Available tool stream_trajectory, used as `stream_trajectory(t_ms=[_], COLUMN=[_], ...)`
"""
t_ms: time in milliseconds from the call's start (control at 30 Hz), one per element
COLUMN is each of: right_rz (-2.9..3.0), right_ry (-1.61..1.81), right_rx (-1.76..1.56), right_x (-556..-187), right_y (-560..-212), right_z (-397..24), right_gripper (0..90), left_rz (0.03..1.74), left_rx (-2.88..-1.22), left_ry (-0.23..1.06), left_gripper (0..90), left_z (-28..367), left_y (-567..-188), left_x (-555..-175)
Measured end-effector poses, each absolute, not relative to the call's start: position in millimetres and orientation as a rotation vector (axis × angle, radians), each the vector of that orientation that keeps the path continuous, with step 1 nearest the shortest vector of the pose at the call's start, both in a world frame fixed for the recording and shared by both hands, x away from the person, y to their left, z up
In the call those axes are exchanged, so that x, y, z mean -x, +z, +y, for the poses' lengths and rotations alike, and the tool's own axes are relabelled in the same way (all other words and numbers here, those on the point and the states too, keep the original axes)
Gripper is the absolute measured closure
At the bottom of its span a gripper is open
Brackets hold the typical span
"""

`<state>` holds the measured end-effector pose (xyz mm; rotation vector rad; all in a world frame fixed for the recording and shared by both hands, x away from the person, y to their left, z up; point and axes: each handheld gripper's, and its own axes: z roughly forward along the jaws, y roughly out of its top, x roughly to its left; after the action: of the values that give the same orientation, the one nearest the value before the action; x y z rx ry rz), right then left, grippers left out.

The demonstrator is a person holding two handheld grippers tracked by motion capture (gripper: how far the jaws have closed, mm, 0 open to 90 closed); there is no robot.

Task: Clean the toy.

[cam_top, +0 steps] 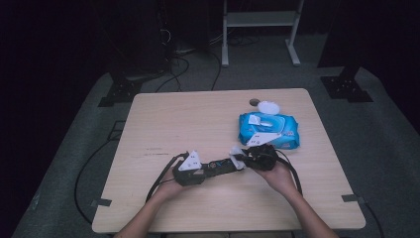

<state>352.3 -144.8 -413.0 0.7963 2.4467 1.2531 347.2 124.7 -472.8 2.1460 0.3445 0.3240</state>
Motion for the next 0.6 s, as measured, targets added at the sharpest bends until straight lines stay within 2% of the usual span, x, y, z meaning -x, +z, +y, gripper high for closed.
stream_trajectory(t_ms=[167, 500, 533, 600], right_rz=[2.499, 2.439, 2.44, 2.446], right_ry=[1.242, 1.251, 1.242, 1.255], right_rx=[-0.743, -0.872, -0.867, -0.846], right_x=[-351, -351, -350, -350], right_y=[-418, -421, -420, -418], right_z=[-128, -169, -168, -163], right_gripper=[77.0, 77.1, 77.1, 77.0], left_rz=[0.348, 0.353, 0.354, 0.37], left_rx=[-2.148, -2.146, -2.155, -2.172], left_ry=[0.322, 0.316, 0.313, 0.325], left_gripper=[69.0, 68.3, 65.9, 48.3], left_z=[125, 123, 121, 116], left_y=[-472, -472, -470, -467], left_x=[-347, -348, -348, -350])
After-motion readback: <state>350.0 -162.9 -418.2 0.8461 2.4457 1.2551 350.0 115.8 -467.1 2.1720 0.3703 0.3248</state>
